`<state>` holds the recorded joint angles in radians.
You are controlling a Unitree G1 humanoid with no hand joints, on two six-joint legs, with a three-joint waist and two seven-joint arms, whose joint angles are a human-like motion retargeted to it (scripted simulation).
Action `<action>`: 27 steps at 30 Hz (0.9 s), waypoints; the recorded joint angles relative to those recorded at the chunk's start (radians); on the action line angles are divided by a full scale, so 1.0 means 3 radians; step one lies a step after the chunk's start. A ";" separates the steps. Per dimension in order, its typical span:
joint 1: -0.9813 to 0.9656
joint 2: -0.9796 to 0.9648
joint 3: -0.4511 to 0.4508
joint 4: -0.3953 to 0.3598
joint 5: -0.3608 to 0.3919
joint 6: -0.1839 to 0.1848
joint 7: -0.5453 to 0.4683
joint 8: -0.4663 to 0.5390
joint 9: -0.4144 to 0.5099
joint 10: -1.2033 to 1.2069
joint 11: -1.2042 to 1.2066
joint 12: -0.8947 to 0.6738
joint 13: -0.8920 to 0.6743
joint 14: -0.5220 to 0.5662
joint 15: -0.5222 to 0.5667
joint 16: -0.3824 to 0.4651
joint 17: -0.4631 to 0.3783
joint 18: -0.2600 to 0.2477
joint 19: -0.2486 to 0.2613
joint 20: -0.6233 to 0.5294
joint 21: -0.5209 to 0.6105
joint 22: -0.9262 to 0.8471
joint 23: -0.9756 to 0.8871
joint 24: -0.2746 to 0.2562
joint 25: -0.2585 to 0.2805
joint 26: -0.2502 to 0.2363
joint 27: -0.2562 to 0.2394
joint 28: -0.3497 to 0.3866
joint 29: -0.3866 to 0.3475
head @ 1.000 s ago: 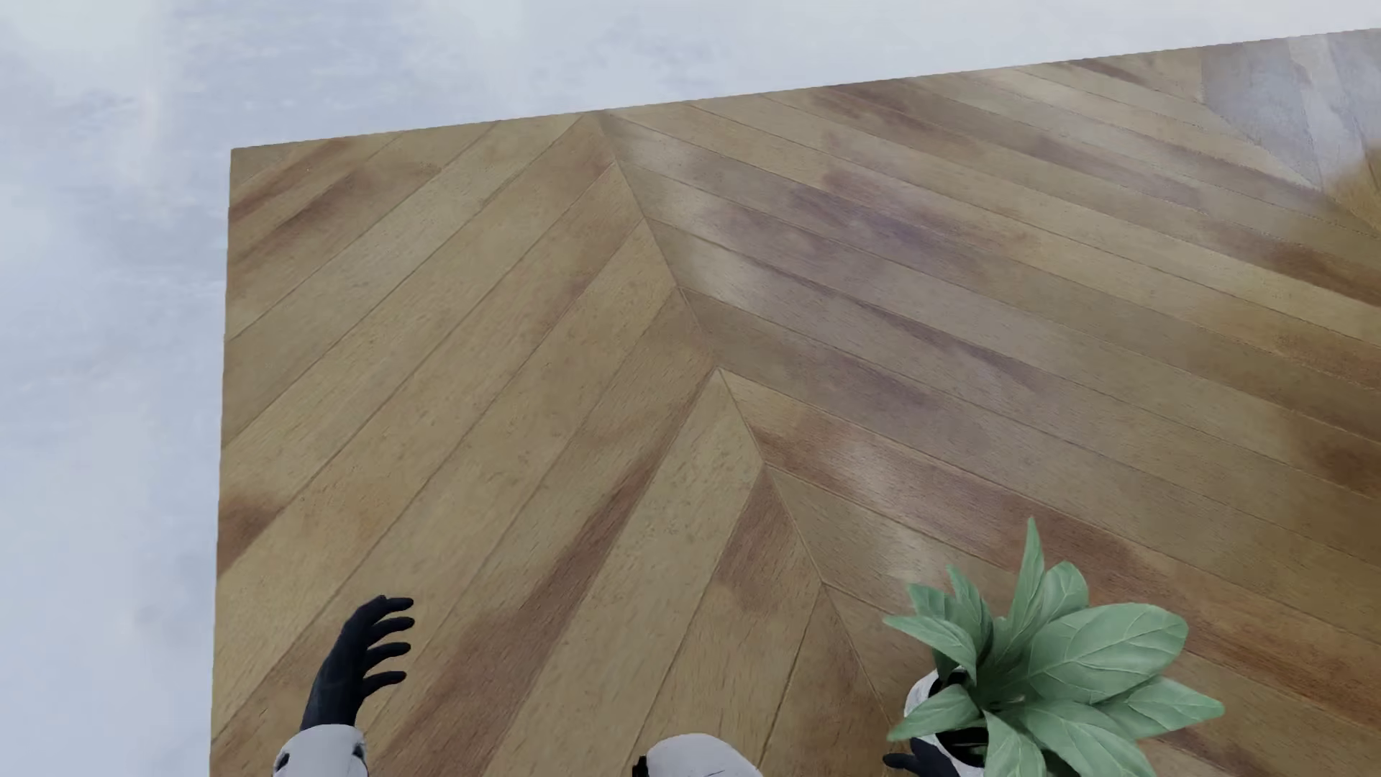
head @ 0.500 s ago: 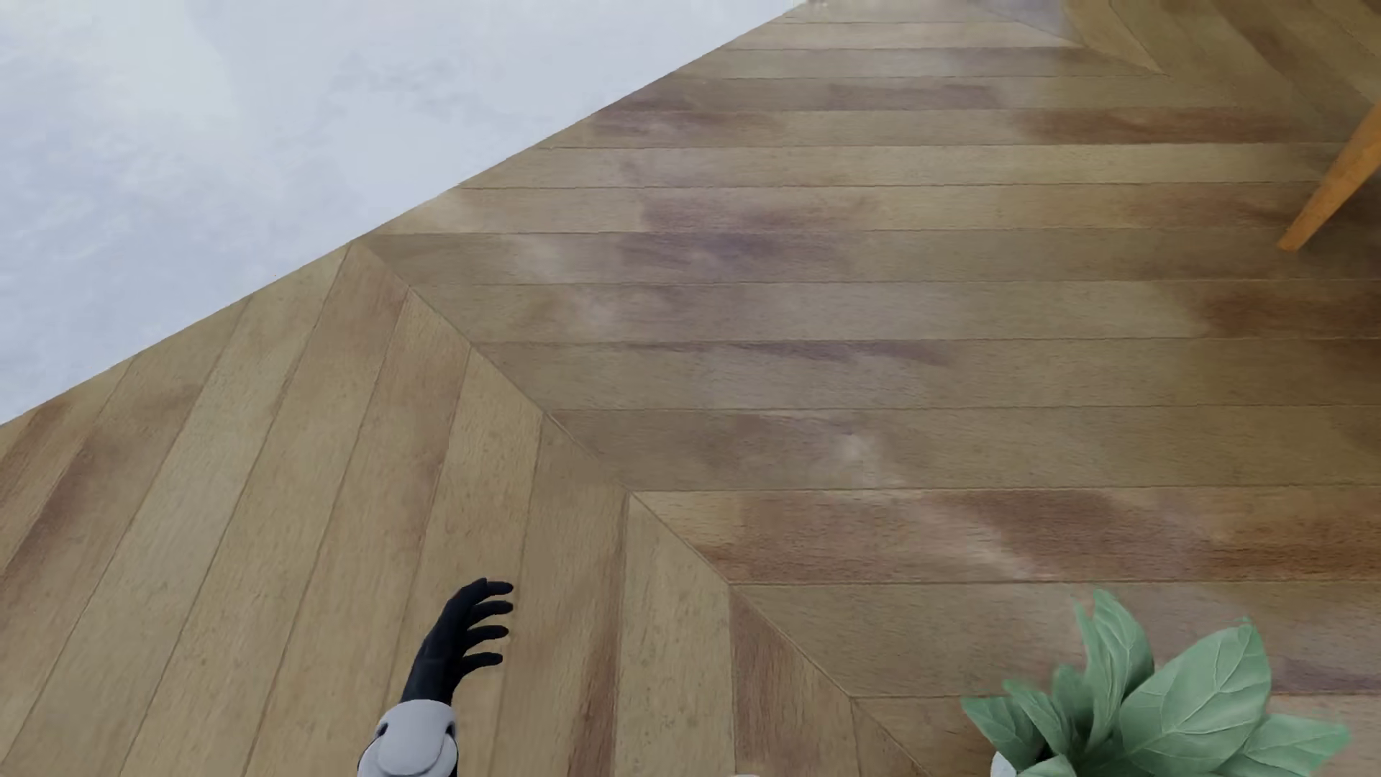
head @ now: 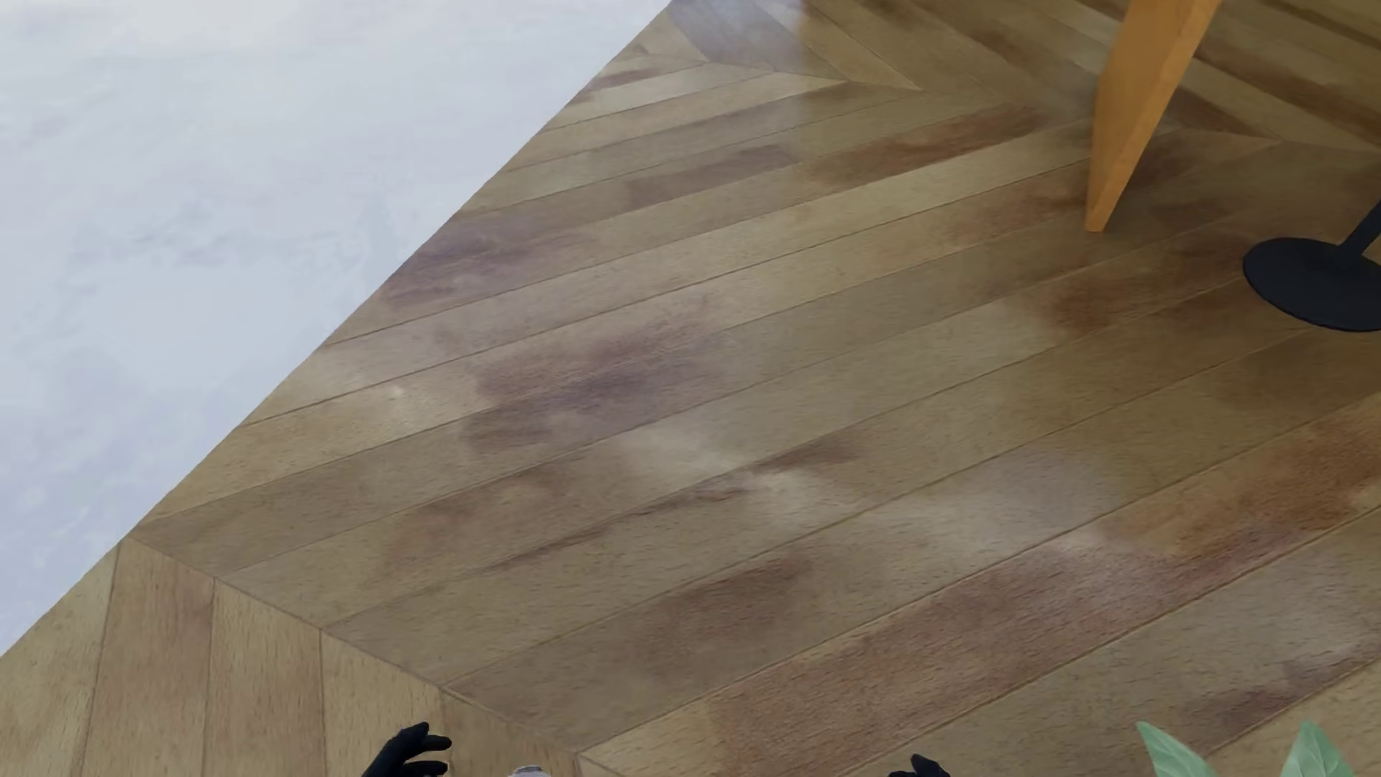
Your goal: Go around the plant
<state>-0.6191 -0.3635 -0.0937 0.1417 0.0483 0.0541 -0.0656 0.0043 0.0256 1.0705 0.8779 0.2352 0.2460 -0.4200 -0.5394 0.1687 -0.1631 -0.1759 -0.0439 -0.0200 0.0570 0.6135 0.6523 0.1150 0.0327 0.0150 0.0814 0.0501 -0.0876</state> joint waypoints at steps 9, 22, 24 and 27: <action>0.0358 -0.0090 -0.0455 0.0076 -0.0172 -0.0407 0.0145 -0.0212 -0.0040 0.0523 0.0297 -0.0701 0.0351 0.0498 -0.0272 -0.0199 -0.0212 -0.0116 -0.0113 -0.0375 0.0212 -0.0047 0.0379 -0.0404 -0.0014 -0.0522 0.0456 0.0383 0.0189; -0.0046 -0.0106 -0.0205 -0.0210 -0.0021 -0.0173 0.0040 -0.0046 0.0091 0.0647 0.0080 -0.0453 0.0137 0.0502 -0.0042 -0.0160 -0.0107 -0.0031 -0.0126 -0.0223 0.0039 0.0008 0.0216 -0.0058 -0.0228 -0.0480 0.0096 0.0176 0.0104; -0.0345 0.0274 0.0053 -0.0289 0.0110 0.0070 0.0139 0.0138 0.0053 0.0056 -0.0083 0.0022 -0.0113 0.0196 -0.0236 -0.0002 0.0010 0.0024 -0.0112 -0.0058 0.0074 0.0035 -0.0063 0.0059 -0.0129 -0.0267 0.0056 -0.0022 0.0001; -0.0102 -0.0002 -0.0046 -0.0145 0.0062 0.0068 0.0475 0.0055 0.0101 -0.0557 0.1151 0.0070 -0.0510 0.0451 0.0338 0.0281 0.0079 0.0348 -0.0271 -0.0028 0.0075 0.0239 -0.0073 -0.0138 0.0054 -0.0318 0.0049 0.0086 0.0188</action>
<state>-0.6496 -0.3642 -0.1074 0.0981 0.0668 0.0746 0.0767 0.0208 0.0559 0.9034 1.2233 0.2562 0.0929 -0.2848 -0.4381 0.2530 -0.1395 -0.0715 -0.1252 -0.0285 0.0795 0.6852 0.6305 0.0735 0.0488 -0.0803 0.0961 0.0760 -0.0313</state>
